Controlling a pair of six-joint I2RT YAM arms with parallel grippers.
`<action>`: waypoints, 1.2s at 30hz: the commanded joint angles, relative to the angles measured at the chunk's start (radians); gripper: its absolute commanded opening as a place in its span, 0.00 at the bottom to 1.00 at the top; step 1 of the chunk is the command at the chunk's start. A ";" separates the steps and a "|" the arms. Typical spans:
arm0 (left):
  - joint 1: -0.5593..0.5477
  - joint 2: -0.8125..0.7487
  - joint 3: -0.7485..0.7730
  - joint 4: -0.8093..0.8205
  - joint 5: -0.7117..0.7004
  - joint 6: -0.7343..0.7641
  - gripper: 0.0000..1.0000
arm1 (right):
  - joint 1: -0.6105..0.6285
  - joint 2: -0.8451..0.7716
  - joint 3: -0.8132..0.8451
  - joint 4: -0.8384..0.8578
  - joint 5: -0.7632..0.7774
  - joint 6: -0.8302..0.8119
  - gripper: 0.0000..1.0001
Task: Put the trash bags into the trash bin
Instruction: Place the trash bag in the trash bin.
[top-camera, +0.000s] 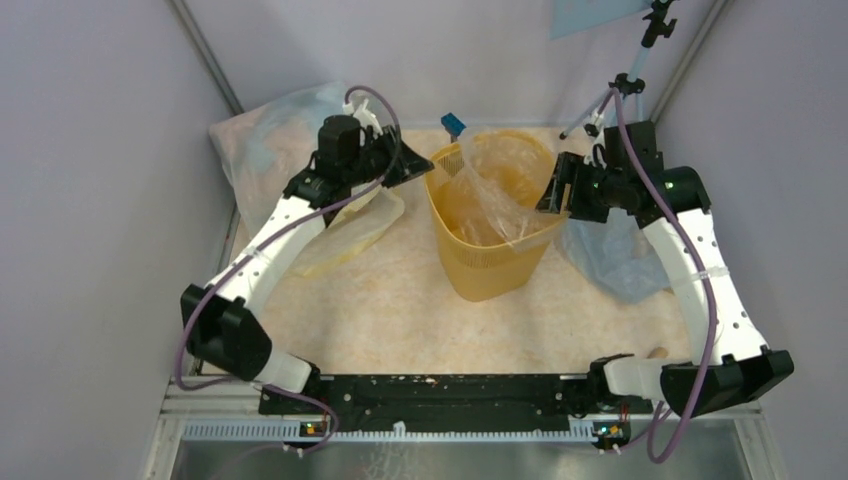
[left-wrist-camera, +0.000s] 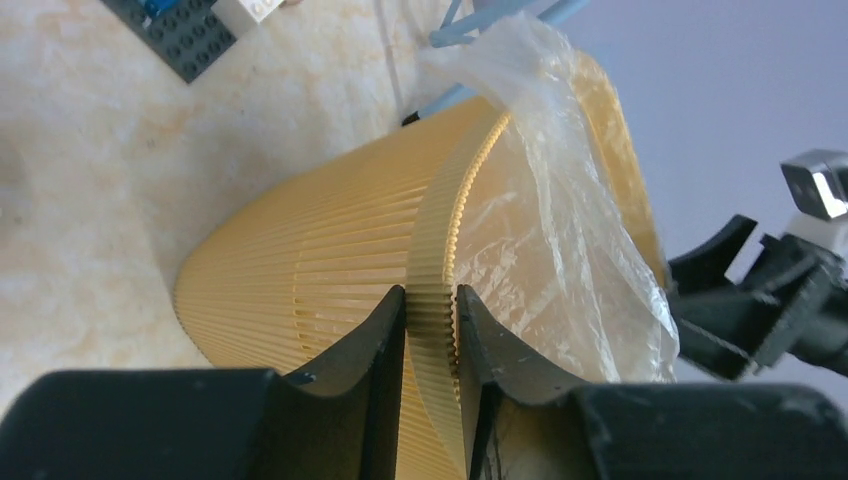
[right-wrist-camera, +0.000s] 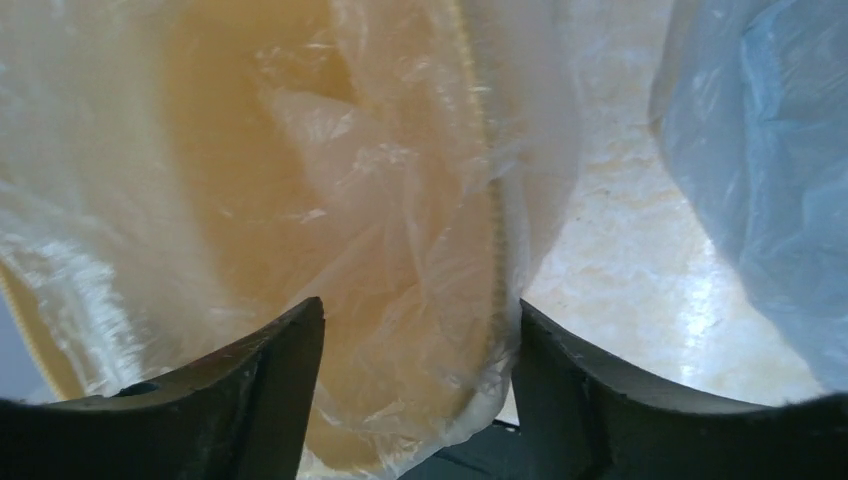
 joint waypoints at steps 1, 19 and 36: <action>0.010 0.127 0.109 0.046 0.015 0.124 0.19 | 0.004 -0.032 0.010 0.044 -0.094 0.031 0.74; 0.052 0.050 0.274 -0.140 0.037 0.097 0.67 | 0.001 0.191 0.404 -0.048 0.156 -0.034 0.68; -0.094 0.081 0.202 -0.052 0.167 -0.092 0.39 | 0.001 0.310 0.386 0.058 0.152 -0.090 0.20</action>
